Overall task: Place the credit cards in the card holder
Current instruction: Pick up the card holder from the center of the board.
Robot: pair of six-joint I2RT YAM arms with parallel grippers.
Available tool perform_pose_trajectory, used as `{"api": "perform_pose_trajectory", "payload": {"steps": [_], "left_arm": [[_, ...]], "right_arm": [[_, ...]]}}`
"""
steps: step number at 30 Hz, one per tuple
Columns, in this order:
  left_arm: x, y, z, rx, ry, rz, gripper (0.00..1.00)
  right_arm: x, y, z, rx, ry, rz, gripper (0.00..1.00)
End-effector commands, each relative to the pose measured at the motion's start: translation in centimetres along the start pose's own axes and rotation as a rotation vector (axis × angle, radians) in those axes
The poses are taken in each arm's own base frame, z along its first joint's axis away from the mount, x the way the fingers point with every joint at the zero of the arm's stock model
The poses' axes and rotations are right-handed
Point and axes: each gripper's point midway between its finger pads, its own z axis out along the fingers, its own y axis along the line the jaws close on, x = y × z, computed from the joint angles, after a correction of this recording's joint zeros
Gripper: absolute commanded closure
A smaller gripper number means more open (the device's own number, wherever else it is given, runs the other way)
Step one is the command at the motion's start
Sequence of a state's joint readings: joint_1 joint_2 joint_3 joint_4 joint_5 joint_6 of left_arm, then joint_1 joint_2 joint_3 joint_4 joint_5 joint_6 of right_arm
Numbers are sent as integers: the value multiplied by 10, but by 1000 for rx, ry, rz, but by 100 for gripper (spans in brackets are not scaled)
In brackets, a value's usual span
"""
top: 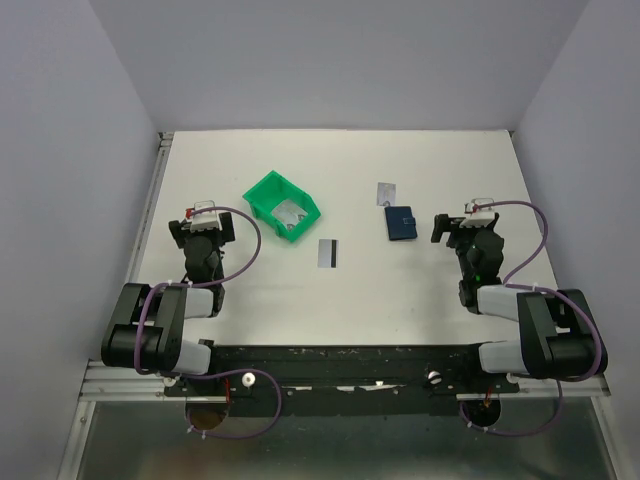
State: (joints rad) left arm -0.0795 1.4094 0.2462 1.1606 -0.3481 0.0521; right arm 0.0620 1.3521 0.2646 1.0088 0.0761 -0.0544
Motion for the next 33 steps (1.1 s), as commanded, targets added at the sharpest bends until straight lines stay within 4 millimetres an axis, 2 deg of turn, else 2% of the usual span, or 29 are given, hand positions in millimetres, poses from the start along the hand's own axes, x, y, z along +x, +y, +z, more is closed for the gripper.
{"api": "perform_pose_trajectory", "payload": {"steps": [1, 7, 11, 14, 17, 20, 22, 25, 27, 29, 33], "left_arm": [[-1, 0, 1, 4, -3, -11, 1], [-1, -1, 1, 6, -4, -14, 1], [-1, 0, 2, 6, 0, -12, 1], [-3, 9, 0, -53, -12, -25, 1], [-5, 6, -2, -40, -13, -23, 1], [-7, 6, -5, -37, -30, -19, 1], [-8, 6, -6, -37, -37, -16, 1], [-9, 5, -7, -27, -44, -12, 1], [-10, 5, -7, -27, -45, -14, 1], [-12, 4, -10, -16, -64, -13, 1], [-30, 11, -13, -86, -46, -9, 1]], "right_arm": [[-6, 1, 2, -14, -26, -10, 0], [-6, -2, 2, 9, -23, 0, 0], [-5, -24, -1, 140, -28, 47, 0], [-6, -24, -1, 140, -29, 41, 0], [-8, -26, -3, 154, -26, 47, 0], [-21, -22, -4, 130, -24, 28, 0], [-29, -29, -8, 170, 31, 46, 0], [-43, -31, -14, 204, 76, 147, 0], [-48, -20, -19, 164, 134, 231, 0], [-49, 3, -19, 54, 197, 272, 0], [-42, 30, -17, -79, 281, 324, 0]]}}
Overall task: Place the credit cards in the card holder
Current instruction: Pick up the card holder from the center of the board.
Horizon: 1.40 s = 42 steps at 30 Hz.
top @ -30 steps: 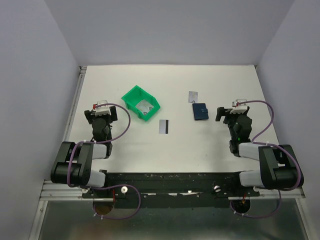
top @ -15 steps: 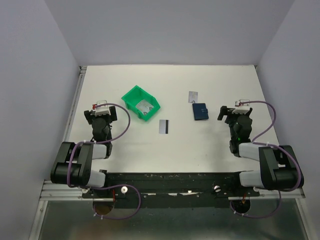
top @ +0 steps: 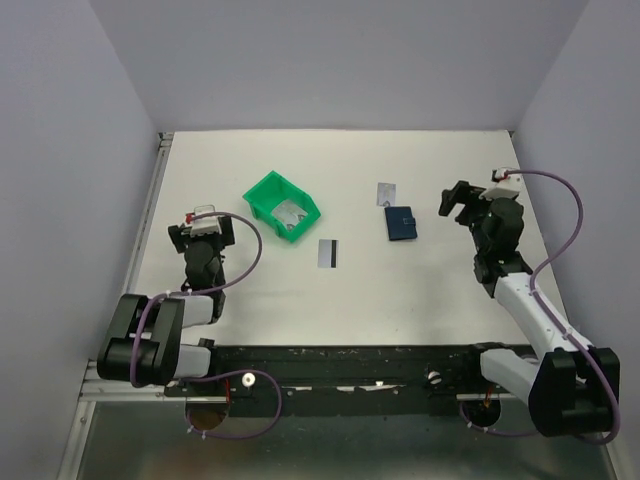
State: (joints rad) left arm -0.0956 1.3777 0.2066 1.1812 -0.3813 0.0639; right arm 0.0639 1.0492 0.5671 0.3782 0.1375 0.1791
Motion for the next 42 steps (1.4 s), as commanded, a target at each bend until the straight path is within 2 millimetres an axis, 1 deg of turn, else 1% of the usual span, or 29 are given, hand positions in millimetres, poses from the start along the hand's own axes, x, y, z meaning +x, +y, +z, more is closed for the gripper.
{"api": "perform_pose_trajectory", "payload": {"steps": [1, 2, 3, 4, 5, 6, 7, 8, 10, 12, 14, 16, 19, 22, 26, 28, 31, 35, 38, 42], "left_arm": [[-37, 7, 0, -65, -9, -8, 1], [-39, 5, 1, -56, 20, -11, 1], [-49, 4, 3, -59, 29, -41, 1], [-49, 2, 3, -58, 67, -83, 1], [-58, -1, 3, -46, 83, -117, 1], [-56, -6, 2, -29, 129, -131, 1], [-60, -9, 2, -17, 153, -146, 1], [-59, -10, 1, -11, 184, -144, 1], [-53, -4, 2, -53, 217, -175, 1], [-46, -3, 0, -47, 257, -213, 1], [-47, 0, -4, -68, 258, -263, 1], [-50, 4, -9, -95, 220, -334, 1], [-63, 7, -17, -86, 137, -406, 1], [-76, -3, -19, -13, 122, -409, 1], [-68, -18, -14, 29, 256, -393, 1], [-67, -25, -11, 49, 315, -383, 1], [-59, -34, -10, 63, 400, -399, 1], [-54, -49, -11, 123, 451, -417, 1], [-58, -54, -12, 154, 451, -428, 1], [-68, -52, -16, 160, 434, -429, 1]], "right_arm": [[62, 26, -12, -120, 301, 104, 0], [65, 30, -13, -130, 330, 129, 0], [67, 33, -12, -131, 355, 151, 0], [70, 36, -12, -135, 391, 176, 0], [72, 40, -11, -138, 423, 195, 0], [76, 42, -11, -134, 470, 218, 0], [81, 44, -10, -128, 510, 236, 0], [86, 46, -9, -124, 551, 252, 0], [95, 47, -6, -101, 614, 286, 0], [102, 49, -2, -88, 657, 313, 0], [110, 55, 2, -110, 700, 322, 0], [115, 56, 6, -105, 741, 317, 3], [129, 50, 9, -56, 804, 312, 5], [137, 49, 12, -39, 839, 320, 7], [147, 58, 17, -58, 881, 366, 11], [150, 59, 21, -58, 895, 379, 14], [155, 60, 26, -50, 907, 395, 16], [164, 60, 30, -32, 929, 410, 18], [171, 59, 32, -20, 946, 419, 19], [181, 60, 32, -10, 978, 439, 23]]}}
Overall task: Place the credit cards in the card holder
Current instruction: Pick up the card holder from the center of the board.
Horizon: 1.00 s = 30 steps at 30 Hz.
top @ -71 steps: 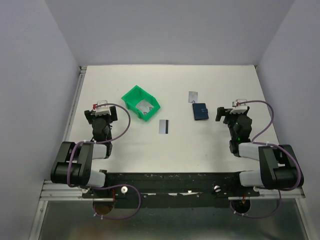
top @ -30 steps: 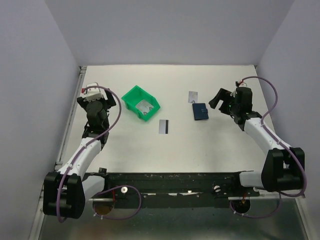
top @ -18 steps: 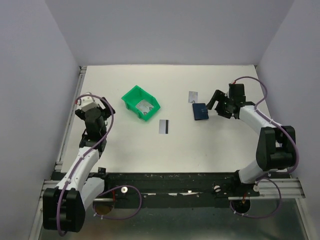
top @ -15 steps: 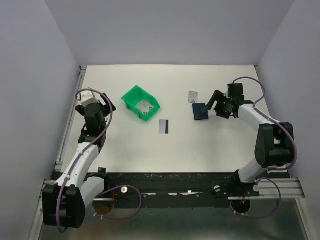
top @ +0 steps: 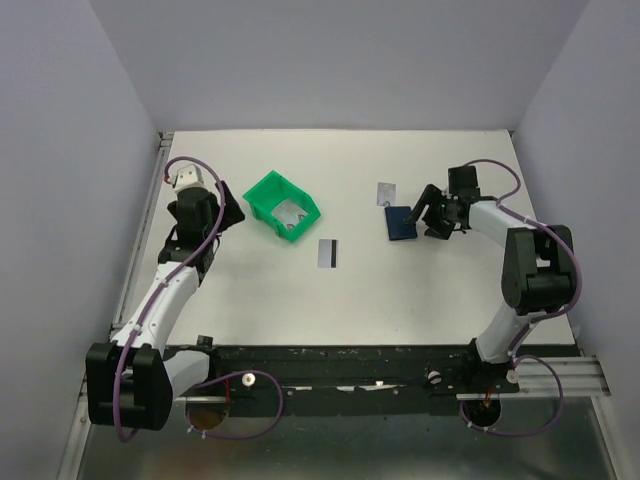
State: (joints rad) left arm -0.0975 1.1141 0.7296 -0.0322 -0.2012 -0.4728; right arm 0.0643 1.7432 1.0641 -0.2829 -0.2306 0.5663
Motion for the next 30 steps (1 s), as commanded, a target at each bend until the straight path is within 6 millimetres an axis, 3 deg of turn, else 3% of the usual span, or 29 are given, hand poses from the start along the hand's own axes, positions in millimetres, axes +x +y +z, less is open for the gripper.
{"api": "perform_pose_trajectory", "payload": {"steps": [1, 14, 18, 23, 27, 30], "left_arm": [[-10, -10, -13, 49, 0, -21, 1], [-24, -7, -40, 81, -103, -26, 1], [-15, -25, -37, 172, -44, 1, 1], [3, -44, -33, 264, 71, -21, 3], [3, -55, -42, 338, 61, -27, 3], [3, -61, -51, 389, 55, -29, 4]], "right_arm": [[6, 4, 8, -15, 51, 38, 25], [16, 9, 23, -71, 108, 58, 45], [17, 13, 25, -92, 113, 65, 57], [17, 20, 25, -140, 108, 66, 81], [14, 29, 16, -185, 81, 46, 98], [11, 34, 4, -215, 49, 24, 100]]}}
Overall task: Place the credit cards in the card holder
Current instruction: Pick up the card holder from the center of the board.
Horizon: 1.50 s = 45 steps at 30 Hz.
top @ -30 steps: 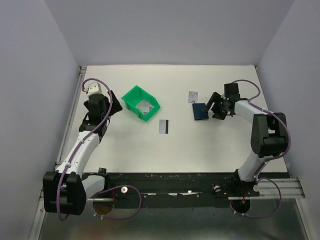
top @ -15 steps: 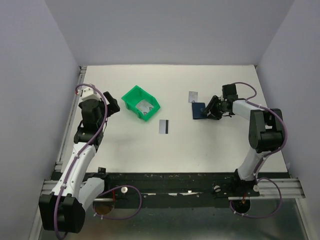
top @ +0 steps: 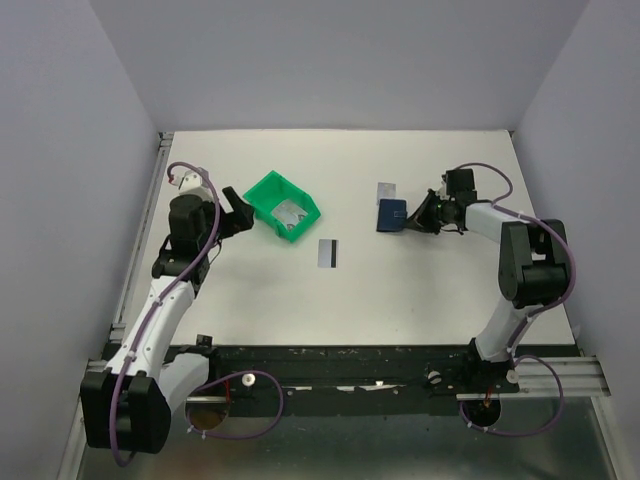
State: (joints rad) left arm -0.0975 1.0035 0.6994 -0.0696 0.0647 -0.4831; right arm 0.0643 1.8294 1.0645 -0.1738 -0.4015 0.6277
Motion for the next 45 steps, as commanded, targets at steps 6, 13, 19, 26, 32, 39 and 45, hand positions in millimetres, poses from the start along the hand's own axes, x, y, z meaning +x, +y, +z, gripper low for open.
{"api": "perform_pose_trajectory", "payload": {"steps": [6, 13, 19, 26, 32, 39, 45], "left_arm": [[3, -50, -24, 229, 17, 10, 10], [24, -78, -40, 298, 68, 45, 14], [45, -95, -55, 365, 111, 34, 19], [73, -99, -60, 380, 185, 17, 25], [100, -117, -66, 433, 269, -18, 28], [124, -166, -78, 557, 369, 1, 27], [120, -200, -71, 625, 415, 14, 24]], "right_arm": [[16, 25, -44, -87, -44, -103, 100], [64, 18, -84, 88, -27, -259, 100], [112, 3, -119, 163, -11, -347, 99], [153, -20, -146, 236, 26, -444, 100], [165, -13, -157, 190, 16, -508, 100], [181, 23, -161, 20, 44, -624, 100], [200, 46, -160, -22, 94, -786, 100]]}}
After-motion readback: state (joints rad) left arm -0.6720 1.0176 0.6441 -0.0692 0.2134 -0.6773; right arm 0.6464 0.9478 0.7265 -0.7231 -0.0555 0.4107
